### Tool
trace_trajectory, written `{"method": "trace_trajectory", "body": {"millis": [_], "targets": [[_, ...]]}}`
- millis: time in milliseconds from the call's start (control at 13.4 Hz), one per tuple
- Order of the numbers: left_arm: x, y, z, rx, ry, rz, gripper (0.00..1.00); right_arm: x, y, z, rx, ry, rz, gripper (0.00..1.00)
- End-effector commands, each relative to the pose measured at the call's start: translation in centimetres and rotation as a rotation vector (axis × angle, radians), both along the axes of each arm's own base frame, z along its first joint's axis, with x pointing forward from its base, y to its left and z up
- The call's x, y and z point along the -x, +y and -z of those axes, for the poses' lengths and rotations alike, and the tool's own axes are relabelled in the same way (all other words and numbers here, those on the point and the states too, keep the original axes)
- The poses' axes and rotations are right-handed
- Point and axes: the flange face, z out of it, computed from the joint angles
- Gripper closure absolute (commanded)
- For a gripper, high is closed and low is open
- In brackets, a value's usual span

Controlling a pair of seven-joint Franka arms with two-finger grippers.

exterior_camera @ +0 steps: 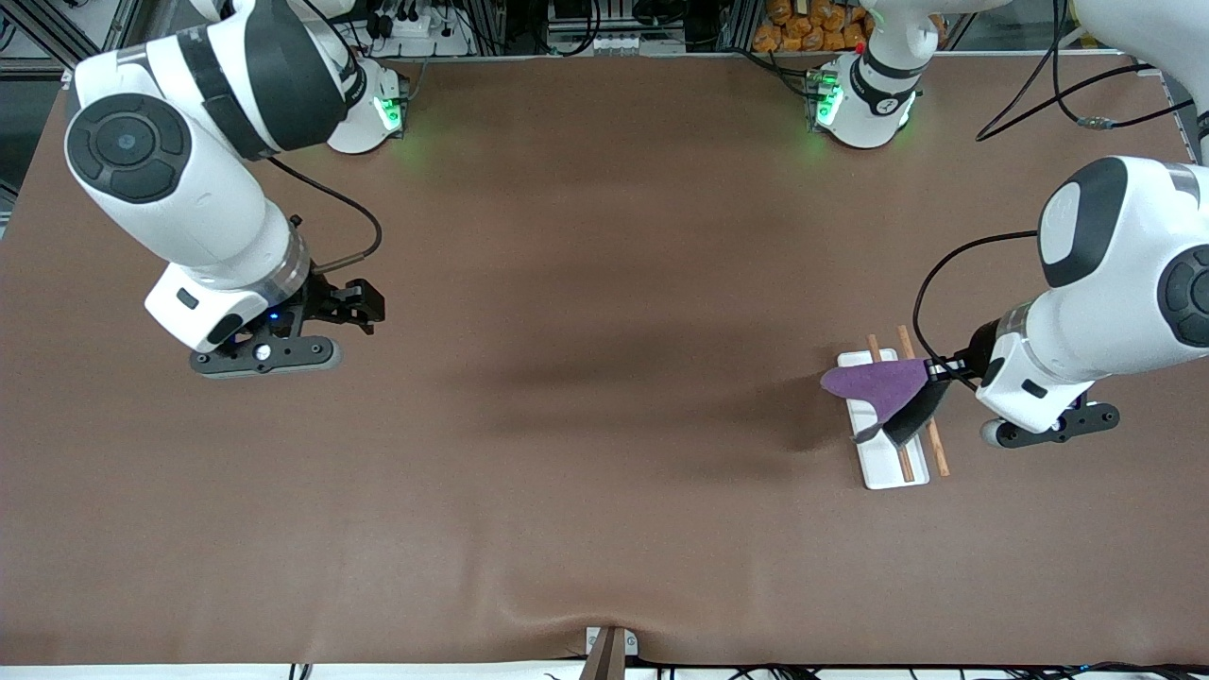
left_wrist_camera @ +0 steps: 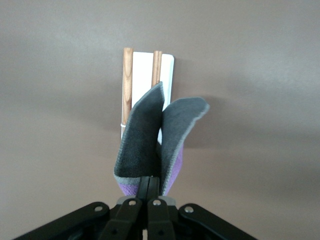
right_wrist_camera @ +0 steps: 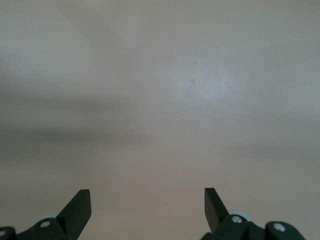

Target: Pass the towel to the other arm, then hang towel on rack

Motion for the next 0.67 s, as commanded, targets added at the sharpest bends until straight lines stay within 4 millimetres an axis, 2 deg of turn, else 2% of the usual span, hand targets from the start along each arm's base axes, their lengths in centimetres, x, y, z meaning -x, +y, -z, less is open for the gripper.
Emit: {"method": "trace_trajectory", "body": {"millis": [0,149,373,597], "targets": [[0.2,3.8,0.4,-0.010,0.019,0.040,1.00,0.1,-2.0,-0.4,-0.015,0.010,-0.012,0.00],[0.1,6.4,0.7,0.002,0.025,0.064,1.00,-0.2,-3.0,-0.3,-0.015,0.015,-0.015,0.00],[0.2,7.4,1.1,0.004,0.042,0.058,1.00,-0.3,-3.4,-0.4,-0.016,0.015,-0.009,0.00],[0.4,8.7,2.3,0.008,0.065,0.039,1.00,-0.7,-5.9,-0.6,-0.013,0.028,-0.028,0.00]]}}
